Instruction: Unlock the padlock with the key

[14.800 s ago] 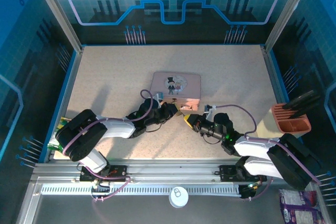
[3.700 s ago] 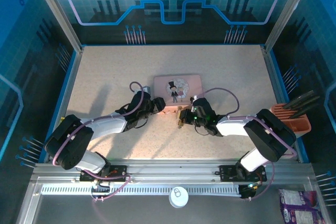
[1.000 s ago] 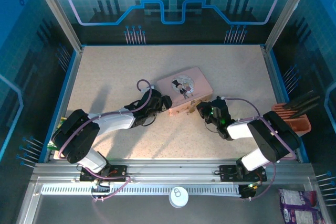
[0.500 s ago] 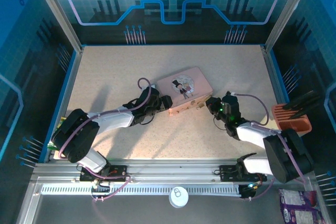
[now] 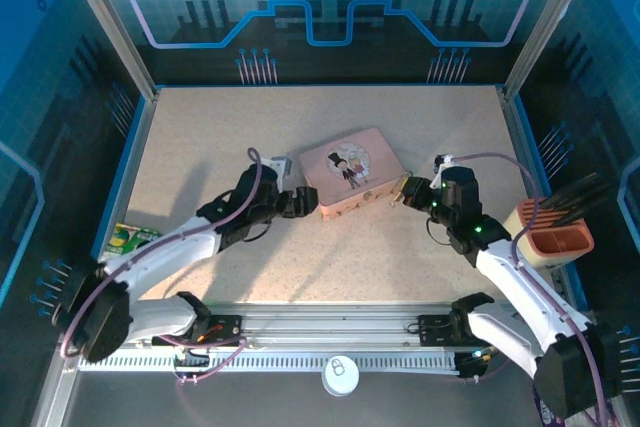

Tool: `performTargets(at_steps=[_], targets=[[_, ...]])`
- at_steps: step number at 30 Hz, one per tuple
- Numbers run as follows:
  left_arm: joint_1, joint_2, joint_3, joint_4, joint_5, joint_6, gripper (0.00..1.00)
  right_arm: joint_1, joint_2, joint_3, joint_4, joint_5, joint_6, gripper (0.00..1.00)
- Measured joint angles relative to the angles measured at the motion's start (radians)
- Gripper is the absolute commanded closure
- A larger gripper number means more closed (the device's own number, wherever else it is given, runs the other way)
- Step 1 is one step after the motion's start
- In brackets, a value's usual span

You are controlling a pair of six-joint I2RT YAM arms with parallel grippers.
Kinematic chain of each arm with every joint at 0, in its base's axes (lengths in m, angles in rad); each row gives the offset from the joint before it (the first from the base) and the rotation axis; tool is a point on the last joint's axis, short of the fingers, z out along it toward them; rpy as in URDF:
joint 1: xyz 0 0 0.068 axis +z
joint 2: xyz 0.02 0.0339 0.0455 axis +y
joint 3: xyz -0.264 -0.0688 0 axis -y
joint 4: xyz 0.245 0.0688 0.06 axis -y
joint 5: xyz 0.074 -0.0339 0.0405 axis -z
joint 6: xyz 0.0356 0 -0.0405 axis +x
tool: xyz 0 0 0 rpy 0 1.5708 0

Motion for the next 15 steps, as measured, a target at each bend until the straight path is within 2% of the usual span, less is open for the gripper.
performTargets(at_steps=[4, 11, 15], targets=[[0.002, -0.108, -0.09, -0.01, -0.039, 0.027, 0.14, 0.033, -0.013, 0.043, -0.148, 0.015, -0.095, 1.0], [0.016, -0.303, -0.195, -0.028, -0.119, 0.07, 0.09, 0.224, 0.008, 0.132, -0.342, 0.122, -0.214, 1.0], [0.037, -0.384, -0.233, -0.029, -0.148, 0.088, 0.06, 0.28, 0.049, 0.155, -0.41, 0.179, -0.249, 1.0]])
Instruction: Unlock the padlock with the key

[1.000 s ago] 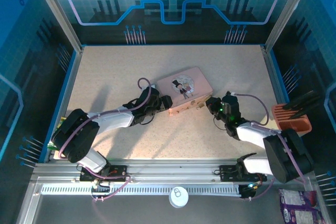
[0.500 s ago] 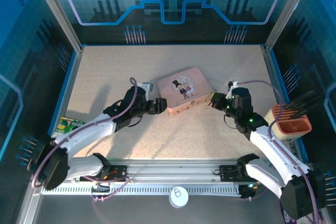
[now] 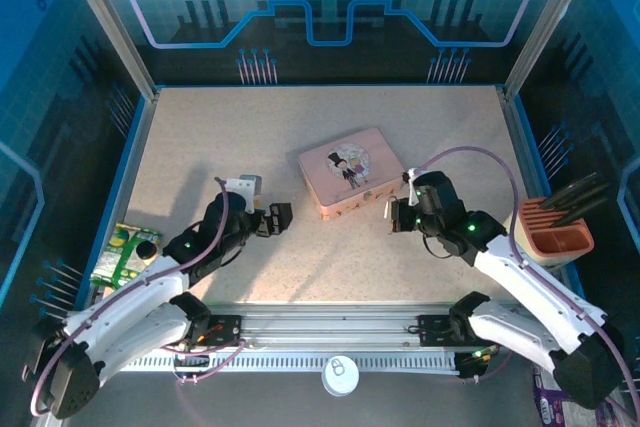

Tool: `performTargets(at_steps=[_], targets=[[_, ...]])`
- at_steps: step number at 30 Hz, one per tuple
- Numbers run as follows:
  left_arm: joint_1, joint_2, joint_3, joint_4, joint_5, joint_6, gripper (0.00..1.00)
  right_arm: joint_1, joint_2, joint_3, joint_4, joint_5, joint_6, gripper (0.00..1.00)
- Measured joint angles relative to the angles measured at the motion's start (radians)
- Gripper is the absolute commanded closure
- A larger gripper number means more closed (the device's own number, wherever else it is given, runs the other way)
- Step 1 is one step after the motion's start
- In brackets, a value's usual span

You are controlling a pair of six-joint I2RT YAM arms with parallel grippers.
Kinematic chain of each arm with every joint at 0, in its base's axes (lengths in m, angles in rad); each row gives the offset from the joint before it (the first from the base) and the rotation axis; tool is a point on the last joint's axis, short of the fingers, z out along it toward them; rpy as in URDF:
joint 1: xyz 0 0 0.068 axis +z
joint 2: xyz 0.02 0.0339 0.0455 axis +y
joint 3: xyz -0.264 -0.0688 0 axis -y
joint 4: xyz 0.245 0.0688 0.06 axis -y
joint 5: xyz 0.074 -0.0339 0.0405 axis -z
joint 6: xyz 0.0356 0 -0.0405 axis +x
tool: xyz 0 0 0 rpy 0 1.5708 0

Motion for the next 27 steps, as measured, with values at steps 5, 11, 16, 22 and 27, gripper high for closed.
performTargets(at_steps=[5, 11, 16, 22, 27], targets=[[0.01, -0.088, -0.05, -0.011, -0.015, 0.022, 0.03, 0.017, 0.059, 0.011, -0.092, 0.047, -0.014, 1.0], [0.014, -0.142, -0.092, -0.022, -0.026, 0.042, 0.02, 0.022, 0.117, 0.031, -0.147, 0.073, -0.017, 1.0], [0.014, -0.162, -0.127, -0.022, -0.026, 0.05, 0.01, 0.022, 0.211, 0.052, -0.164, 0.091, -0.016, 1.0], [0.014, -0.17, -0.143, -0.013, -0.026, 0.053, 0.01, 0.0, 0.297, 0.065, -0.171, 0.09, -0.016, 1.0], [0.016, -0.175, -0.154, -0.01, -0.026, 0.053, 0.01, -0.047, 0.345, 0.082, -0.172, 0.09, -0.018, 1.0]])
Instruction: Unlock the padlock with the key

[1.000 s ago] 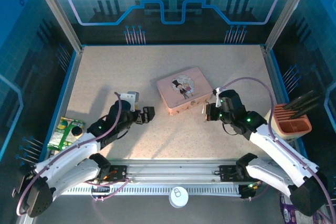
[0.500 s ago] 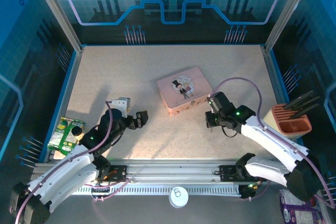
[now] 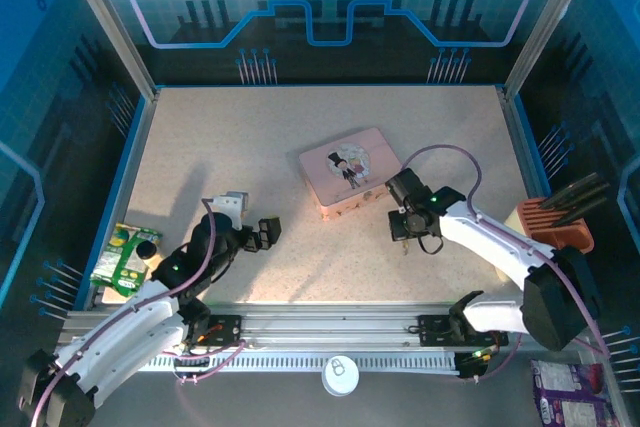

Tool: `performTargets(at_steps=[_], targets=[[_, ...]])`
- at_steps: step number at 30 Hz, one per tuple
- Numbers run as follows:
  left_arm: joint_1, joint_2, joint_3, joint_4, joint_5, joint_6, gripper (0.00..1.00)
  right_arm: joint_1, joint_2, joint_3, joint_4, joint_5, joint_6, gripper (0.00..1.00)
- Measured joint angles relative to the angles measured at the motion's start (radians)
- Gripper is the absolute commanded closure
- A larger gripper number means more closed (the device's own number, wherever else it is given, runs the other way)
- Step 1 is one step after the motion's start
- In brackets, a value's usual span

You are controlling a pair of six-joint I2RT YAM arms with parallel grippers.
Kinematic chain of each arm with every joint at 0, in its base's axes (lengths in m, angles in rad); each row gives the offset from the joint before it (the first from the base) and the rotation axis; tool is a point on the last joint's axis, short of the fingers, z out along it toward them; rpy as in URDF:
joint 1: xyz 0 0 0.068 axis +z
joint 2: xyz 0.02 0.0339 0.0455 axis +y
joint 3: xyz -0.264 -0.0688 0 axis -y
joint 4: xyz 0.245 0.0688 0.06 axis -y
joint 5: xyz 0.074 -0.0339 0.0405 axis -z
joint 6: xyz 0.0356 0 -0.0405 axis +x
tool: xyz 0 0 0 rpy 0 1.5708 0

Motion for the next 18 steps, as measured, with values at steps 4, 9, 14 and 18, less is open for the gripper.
performTargets(at_steps=[4, 9, 14, 18], targets=[[0.002, -0.003, -0.006, 0.012, 0.0, 0.0, 0.01, -0.044, 0.048, 0.007, 0.011, -0.011, -0.006, 1.0], [0.004, -0.006, -0.014, 0.021, 0.0, 0.002, 0.01, -0.058, 0.12, 0.026, 0.016, -0.027, -0.019, 1.0], [0.004, -0.011, -0.016, 0.023, 0.0, 0.015, 0.01, -0.058, 0.173, 0.064, 0.025, -0.029, -0.026, 0.97], [0.004, -0.028, -0.024, 0.026, 0.0, 0.017, 0.01, -0.058, 0.176, 0.064, 0.037, -0.036, -0.026, 0.91]])
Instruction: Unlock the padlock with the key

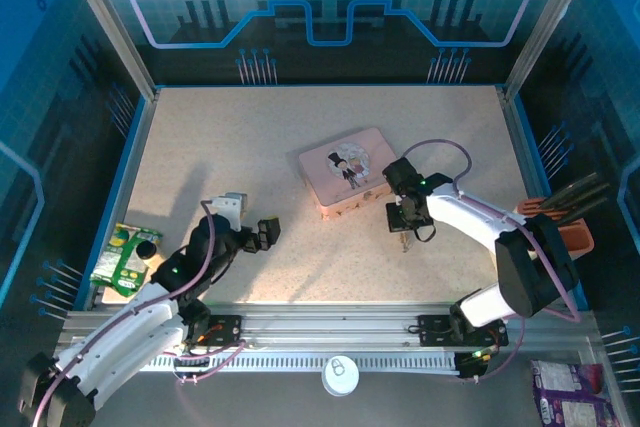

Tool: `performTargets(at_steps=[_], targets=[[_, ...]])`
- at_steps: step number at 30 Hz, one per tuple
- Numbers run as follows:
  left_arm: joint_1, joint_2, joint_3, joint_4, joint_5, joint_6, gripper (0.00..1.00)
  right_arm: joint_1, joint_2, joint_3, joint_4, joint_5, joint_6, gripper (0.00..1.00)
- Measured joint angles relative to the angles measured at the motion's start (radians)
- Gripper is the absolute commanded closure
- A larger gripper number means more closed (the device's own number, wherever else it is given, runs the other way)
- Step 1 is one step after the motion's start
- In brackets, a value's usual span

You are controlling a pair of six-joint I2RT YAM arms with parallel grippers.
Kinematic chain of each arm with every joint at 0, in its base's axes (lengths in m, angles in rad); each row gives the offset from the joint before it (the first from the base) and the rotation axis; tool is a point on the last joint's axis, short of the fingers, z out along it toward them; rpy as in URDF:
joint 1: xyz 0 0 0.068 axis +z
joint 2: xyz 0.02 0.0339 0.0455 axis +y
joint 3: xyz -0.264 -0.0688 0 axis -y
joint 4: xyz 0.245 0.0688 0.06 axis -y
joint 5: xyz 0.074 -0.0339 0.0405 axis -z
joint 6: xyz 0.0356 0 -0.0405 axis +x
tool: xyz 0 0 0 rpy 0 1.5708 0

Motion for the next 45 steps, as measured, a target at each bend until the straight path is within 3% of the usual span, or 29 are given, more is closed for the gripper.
performTargets(at_steps=[3, 7, 12, 19, 23, 25, 33, 37, 45], targets=[[0.0, -0.011, -0.005, 0.0, 0.0, 0.001, 0.01, 0.0, 0.0, 0.0, 0.007, -0.013, -0.002, 0.85], [0.0, -0.016, -0.005, 0.0, 0.0, 0.001, 0.01, 0.0, 0.0, 0.0, 0.007, -0.016, -0.01, 0.69], [0.0, -0.016, -0.005, 0.0, 0.0, 0.001, 0.01, 0.0, -0.01, 0.001, 0.002, -0.015, -0.026, 0.62], [0.0, -0.016, -0.005, 0.0, 0.0, 0.002, 0.01, 0.0, -0.185, 0.012, -0.024, -0.016, -0.059, 0.44], [0.0, -0.016, -0.005, 0.001, -0.014, 0.005, 0.01, 0.0, -0.338, 0.025, -0.011, -0.019, -0.083, 0.23], [0.0, -0.015, -0.005, 0.006, -0.043, 0.018, 0.01, 0.0, -0.42, 0.025, 0.008, -0.018, -0.098, 0.0], [0.003, 0.021, 0.008, 0.102, -0.234, 0.131, 0.01, -0.002, -0.642, -0.054, 0.192, -0.015, -0.202, 0.0], [0.015, 0.048, 0.007, 0.243, -0.349, 0.245, 0.01, -0.002, -0.749, -0.224, 0.371, -0.019, -0.301, 0.01], [0.065, 0.271, -0.037, 0.542, -0.412, 0.447, 0.01, -0.006, -0.866, -0.531, 0.703, 0.013, -0.496, 0.0]])
